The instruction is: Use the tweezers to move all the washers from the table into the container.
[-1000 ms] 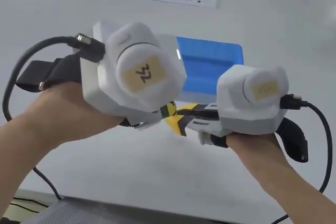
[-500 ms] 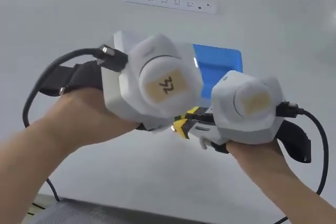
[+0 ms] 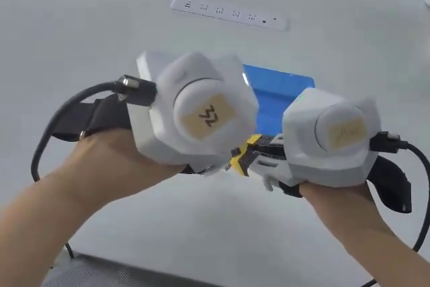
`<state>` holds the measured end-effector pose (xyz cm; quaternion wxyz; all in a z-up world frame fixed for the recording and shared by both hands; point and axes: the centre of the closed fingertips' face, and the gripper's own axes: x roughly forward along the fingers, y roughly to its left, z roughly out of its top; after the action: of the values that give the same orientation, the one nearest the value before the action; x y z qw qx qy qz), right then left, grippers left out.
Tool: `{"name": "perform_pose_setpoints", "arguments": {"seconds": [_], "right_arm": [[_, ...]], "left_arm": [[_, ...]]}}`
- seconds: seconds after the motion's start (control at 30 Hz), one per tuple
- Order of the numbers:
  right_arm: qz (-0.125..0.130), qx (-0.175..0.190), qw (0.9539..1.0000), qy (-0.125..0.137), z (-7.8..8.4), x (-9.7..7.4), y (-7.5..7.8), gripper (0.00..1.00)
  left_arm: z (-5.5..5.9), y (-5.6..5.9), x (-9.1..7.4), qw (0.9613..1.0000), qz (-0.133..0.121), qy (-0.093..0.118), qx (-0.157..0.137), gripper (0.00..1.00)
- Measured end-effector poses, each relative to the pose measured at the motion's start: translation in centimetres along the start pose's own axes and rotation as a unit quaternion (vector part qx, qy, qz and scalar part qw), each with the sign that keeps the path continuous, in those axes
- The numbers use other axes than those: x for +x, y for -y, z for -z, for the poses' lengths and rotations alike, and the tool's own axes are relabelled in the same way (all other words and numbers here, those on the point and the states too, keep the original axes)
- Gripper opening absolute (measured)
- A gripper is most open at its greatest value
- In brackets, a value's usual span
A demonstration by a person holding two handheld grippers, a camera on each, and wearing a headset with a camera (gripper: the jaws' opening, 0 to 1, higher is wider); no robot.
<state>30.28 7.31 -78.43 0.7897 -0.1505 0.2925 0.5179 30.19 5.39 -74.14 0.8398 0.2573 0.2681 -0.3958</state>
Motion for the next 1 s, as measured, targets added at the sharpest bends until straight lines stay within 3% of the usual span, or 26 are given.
{"name": "perform_pose_setpoints", "arguments": {"seconds": [0.13, 0.2, 0.33, 0.43, 0.5, 0.53, 0.7, 0.83, 1.0], "right_arm": [[0.002, -0.002, 1.0, 0.004, -0.4, -0.5, 0.1, 0.04], [0.001, -0.003, 1.0, 0.004, -0.5, -0.7, 0.1, 0.04], [-0.001, -0.01, 0.9999, 0.0, -0.6, -1.0, -0.2, 0.04], [-0.001, -0.013, 0.9999, -0.001, -0.7, -1.3, -0.3, 0.04], [0.0, -0.016, 0.9999, -0.003, -0.8, -1.4, -0.2, 0.04], [0.001, -0.017, 0.9998, -0.003, -0.8, -1.5, -0.1, 0.04], [0.013, -0.011, 0.9998, 0.007, -1.9, -1.9, 1.3, 0.04], [0.023, -0.001, 0.9995, 0.022, -3.2, -2.3, 2.6, 0.04], [0.04, -0.004, 0.9985, 0.037, -4.8, -2.8, 3.8, 0.04]], "left_arm": [[0.0, -0.6, -0.5, 0.9993, -0.018, 0.018, -0.027, 0.17], [-0.1, -0.8, -0.9, 0.9977, -0.025, 0.033, -0.054, 0.21], [-0.1, -1.7, -1.8, 0.9922, -0.052, 0.061, -0.096, 0.38], [0.1, -2.4, -2.7, 0.986, -0.08, 0.078, -0.124, 0.47], [0.6, -2.4, -3.3, 0.9824, -0.083, 0.083, -0.145, 0.5], [0.8, -2.5, -3.7, 0.9789, -0.093, 0.09, -0.158, 0.55], [2.3, -2.1, -4.9, 0.9727, -0.123, 0.09, -0.175, 0.77], [3.5, -1.4, -6.1, 0.9675, -0.148, 0.091, -0.184, 0.8], [4.9, -1.3, -6.8, 0.9585, -0.179, 0.09, -0.202, 0.96]]}}
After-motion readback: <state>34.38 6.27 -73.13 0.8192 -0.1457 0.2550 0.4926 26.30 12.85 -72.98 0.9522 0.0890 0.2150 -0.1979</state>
